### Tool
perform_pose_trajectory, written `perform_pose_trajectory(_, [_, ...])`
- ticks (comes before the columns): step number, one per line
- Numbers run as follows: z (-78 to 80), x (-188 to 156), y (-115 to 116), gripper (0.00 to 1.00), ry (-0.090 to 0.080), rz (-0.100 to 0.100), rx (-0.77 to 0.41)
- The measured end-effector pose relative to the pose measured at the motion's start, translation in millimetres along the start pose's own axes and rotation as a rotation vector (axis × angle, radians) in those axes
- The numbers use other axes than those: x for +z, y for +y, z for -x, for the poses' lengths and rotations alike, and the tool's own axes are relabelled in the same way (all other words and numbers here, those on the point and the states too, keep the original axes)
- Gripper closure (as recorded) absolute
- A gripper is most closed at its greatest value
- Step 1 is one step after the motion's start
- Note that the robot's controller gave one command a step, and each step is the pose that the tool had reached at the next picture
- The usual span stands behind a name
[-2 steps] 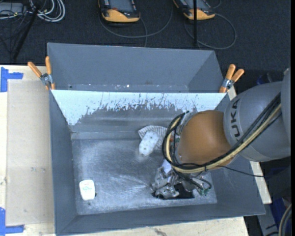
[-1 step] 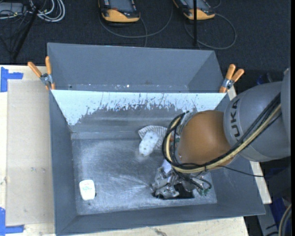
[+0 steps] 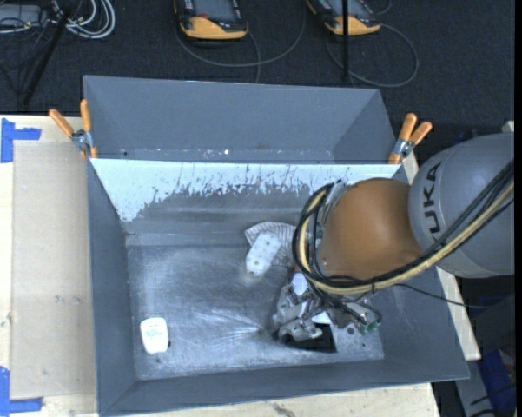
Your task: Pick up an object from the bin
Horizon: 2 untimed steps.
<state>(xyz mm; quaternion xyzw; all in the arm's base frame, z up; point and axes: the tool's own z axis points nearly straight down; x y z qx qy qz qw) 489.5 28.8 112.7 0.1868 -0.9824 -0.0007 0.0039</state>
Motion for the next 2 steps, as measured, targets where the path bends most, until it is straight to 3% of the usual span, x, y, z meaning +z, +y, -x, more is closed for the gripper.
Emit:
perform_pose_trajectory(1, [-9.1,-46,-8,1.00,-0.005,-0.001,0.011])
perform_pose_trajectory(2, [-1.1,-96,-8,1.00,-0.002,0.000,-0.034])
